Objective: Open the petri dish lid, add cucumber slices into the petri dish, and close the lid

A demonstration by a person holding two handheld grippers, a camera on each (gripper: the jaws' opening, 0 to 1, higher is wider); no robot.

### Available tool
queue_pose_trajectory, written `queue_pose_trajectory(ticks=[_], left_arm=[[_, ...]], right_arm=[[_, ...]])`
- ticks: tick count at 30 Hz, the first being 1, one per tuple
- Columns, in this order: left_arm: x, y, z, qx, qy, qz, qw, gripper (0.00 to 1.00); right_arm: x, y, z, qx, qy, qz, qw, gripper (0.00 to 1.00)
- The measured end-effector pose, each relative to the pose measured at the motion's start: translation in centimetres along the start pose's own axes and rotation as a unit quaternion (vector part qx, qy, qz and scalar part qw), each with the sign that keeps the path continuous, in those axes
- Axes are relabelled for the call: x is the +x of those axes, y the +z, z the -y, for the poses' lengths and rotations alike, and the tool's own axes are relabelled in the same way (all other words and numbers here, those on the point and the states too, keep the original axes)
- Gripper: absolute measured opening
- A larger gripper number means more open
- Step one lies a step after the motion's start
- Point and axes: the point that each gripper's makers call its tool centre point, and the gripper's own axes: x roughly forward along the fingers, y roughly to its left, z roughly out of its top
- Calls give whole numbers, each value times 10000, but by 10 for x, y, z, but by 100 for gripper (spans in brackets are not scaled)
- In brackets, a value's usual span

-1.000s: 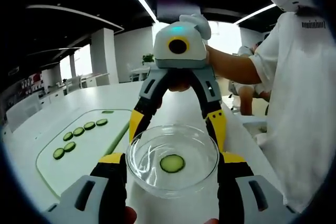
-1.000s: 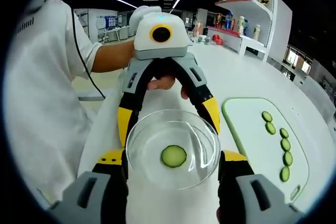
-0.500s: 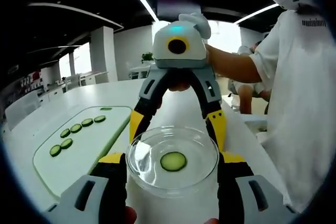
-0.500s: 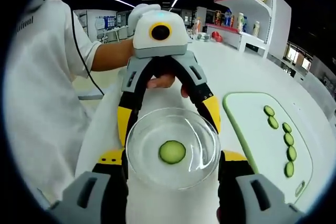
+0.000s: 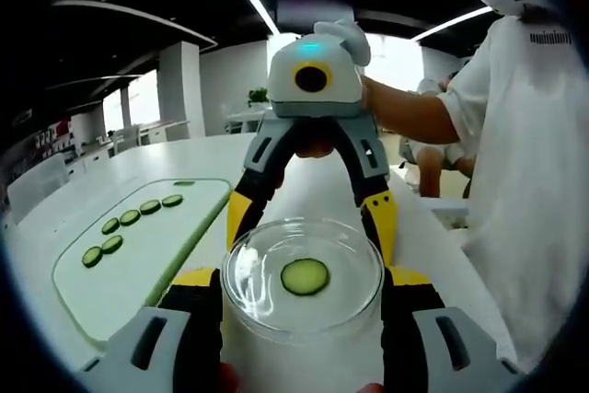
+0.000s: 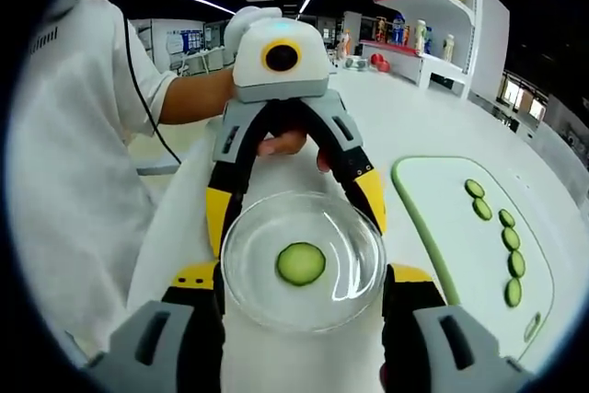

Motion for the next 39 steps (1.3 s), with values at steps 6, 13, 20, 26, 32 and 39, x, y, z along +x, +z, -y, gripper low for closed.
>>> queue_pose_trajectory(ticks=[6,13,20,26,32,39], left_arm=[[-1,0,0,-29,-2,82,10000,70],[-2,0,0,-21,-4,76,10000,70],[-8,6,0,-107,88,316,9994,70],[-21,19,-6,-123,363,591,9975,72],[-34,29,-14,-142,733,829,9938,72],[-55,34,-32,-182,1564,977,9827,73]], right_arm=[[0,0,1,31,3,38,10000,69],[1,0,0,0,1,75,10000,70],[-2,-2,-1,78,-43,231,9997,74],[-13,6,4,389,-265,767,9959,75],[-26,21,12,279,-652,1183,9904,74],[-54,33,40,601,-1678,1779,9678,71]])
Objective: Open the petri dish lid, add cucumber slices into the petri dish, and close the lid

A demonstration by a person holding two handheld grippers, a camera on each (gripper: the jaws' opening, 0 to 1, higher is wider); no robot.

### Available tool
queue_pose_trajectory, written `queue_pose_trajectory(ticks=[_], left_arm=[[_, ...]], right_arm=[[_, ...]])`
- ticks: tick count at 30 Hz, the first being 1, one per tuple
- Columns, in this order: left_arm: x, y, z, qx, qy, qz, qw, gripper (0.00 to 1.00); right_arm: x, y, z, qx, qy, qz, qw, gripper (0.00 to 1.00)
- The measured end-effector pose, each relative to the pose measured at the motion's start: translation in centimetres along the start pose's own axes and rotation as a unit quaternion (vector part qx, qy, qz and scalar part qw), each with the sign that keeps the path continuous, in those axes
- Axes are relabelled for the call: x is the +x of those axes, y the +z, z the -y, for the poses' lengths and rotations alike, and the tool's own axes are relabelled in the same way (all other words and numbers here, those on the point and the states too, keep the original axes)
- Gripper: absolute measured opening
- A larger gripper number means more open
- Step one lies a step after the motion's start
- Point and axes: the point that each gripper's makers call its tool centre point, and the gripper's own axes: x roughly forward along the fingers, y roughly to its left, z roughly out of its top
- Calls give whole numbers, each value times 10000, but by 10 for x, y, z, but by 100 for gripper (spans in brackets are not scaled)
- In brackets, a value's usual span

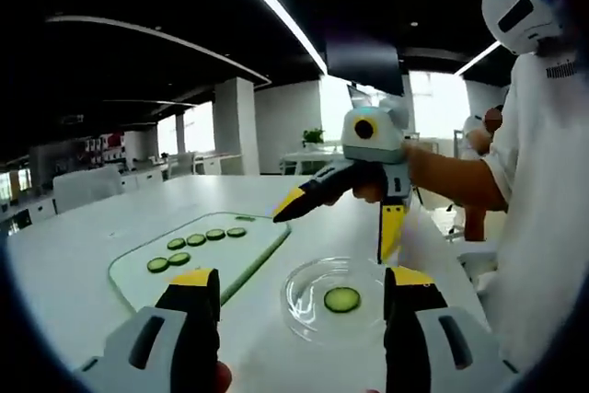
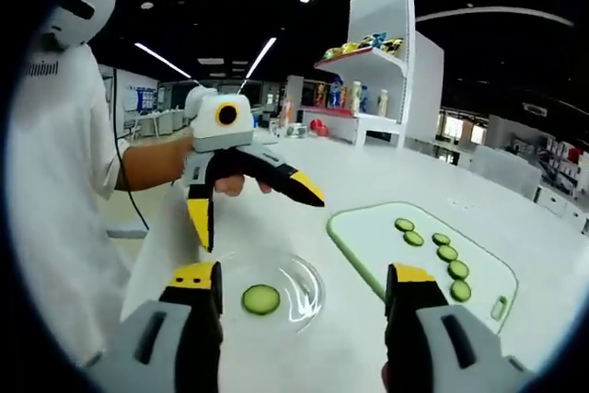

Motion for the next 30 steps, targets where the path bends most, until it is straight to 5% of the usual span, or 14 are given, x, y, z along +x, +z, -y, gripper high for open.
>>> queue_pose_trajectory(ticks=[10,16,25,30], left_arm=[[-16,2,-23,197,843,-58,9962,74],[-31,10,-45,-173,1467,268,9887,74],[-60,8,-58,-289,2033,385,9779,73],[-76,11,-63,-295,2264,478,9724,73]], right_arm=[[-37,14,37,355,-1279,725,9885,70],[-79,27,69,349,-2252,1115,9673,69],[-123,23,90,408,-2992,1354,9436,67],[-135,17,95,455,-3148,1353,9384,67]])
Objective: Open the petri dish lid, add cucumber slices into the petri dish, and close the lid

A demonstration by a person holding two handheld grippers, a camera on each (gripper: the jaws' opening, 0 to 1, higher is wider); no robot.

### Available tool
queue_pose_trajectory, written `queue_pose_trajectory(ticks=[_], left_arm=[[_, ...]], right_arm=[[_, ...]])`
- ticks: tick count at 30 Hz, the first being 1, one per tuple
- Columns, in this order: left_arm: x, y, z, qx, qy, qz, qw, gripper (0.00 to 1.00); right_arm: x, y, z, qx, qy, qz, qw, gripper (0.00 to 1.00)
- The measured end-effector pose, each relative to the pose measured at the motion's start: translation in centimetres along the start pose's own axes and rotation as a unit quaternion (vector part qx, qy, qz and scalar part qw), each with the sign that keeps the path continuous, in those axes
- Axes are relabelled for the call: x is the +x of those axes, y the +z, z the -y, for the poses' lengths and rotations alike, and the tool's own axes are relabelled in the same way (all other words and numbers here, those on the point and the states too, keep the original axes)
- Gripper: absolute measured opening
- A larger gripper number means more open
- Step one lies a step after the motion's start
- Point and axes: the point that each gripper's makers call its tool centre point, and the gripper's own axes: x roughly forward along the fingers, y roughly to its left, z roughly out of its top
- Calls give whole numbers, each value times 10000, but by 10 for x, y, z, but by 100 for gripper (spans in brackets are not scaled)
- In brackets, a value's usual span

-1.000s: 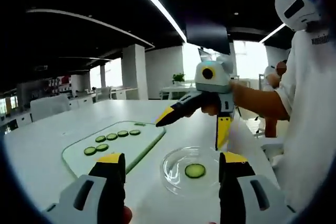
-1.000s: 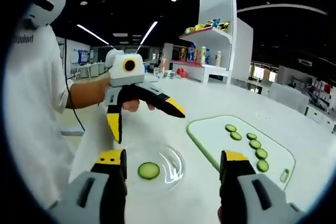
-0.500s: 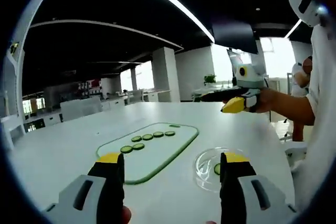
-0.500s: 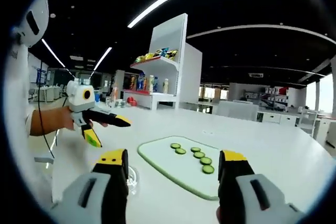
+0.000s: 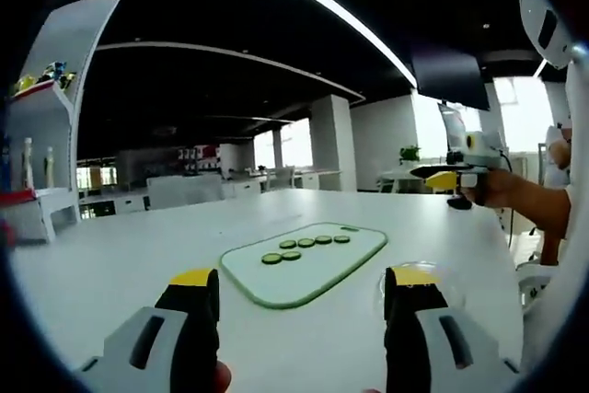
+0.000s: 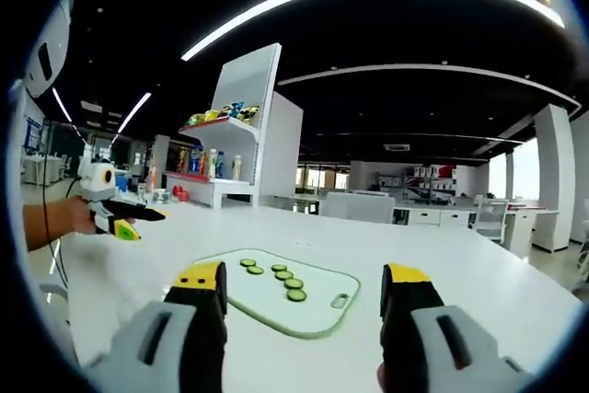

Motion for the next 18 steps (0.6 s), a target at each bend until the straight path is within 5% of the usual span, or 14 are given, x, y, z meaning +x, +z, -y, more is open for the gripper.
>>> queue_pose_trajectory(ticks=[12,18], left_arm=[[-39,28,-49,134,1131,385,9928,72],[-59,27,-64,92,1484,435,9879,72]], right_arm=[[-28,13,27,170,-512,185,9984,67],[-43,17,40,269,-759,215,9965,66]])
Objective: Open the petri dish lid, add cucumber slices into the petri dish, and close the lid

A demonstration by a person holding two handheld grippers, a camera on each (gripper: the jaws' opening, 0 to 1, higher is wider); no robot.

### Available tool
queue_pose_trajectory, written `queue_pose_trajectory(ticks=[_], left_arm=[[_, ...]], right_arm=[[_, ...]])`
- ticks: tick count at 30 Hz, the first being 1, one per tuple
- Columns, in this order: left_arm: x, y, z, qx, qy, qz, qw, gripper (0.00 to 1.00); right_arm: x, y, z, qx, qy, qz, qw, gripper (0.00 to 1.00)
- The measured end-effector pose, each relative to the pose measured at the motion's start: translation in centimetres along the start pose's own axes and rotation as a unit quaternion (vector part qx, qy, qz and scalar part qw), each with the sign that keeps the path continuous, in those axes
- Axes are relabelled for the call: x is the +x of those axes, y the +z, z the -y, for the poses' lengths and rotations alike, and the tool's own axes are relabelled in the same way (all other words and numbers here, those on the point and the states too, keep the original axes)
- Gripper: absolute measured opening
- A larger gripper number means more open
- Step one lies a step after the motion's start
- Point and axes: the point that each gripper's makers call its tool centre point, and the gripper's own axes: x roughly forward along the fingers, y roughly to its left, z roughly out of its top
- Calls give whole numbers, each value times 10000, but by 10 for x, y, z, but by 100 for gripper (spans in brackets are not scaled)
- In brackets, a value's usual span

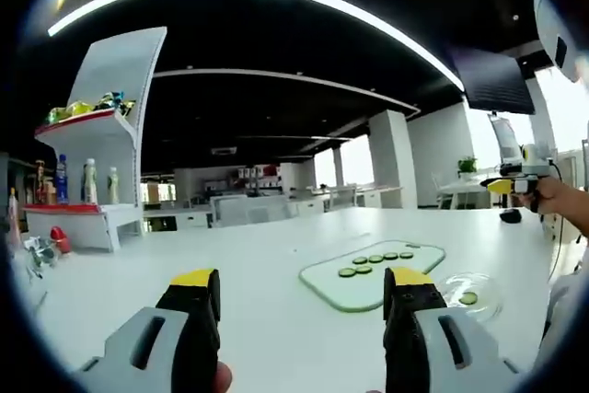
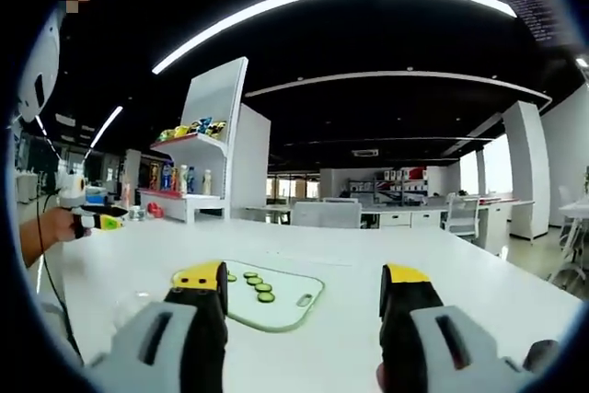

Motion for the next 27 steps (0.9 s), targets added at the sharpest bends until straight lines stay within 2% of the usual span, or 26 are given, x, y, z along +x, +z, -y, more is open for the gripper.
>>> queue_pose_trajectory(ticks=[2,7,14,27], left_arm=[[-5,-2,-9,-13,168,-3,9999,72],[-16,-2,-18,40,300,-15,9995,72],[-28,1,-31,-62,581,86,9983,72],[-39,-2,-45,-8,834,29,9965,72]], right_arm=[[-3,3,2,37,-36,3,10000,67],[-7,11,6,112,-147,117,9998,67],[-13,12,13,164,-315,141,9993,67],[-23,15,22,167,-523,187,9983,67]])
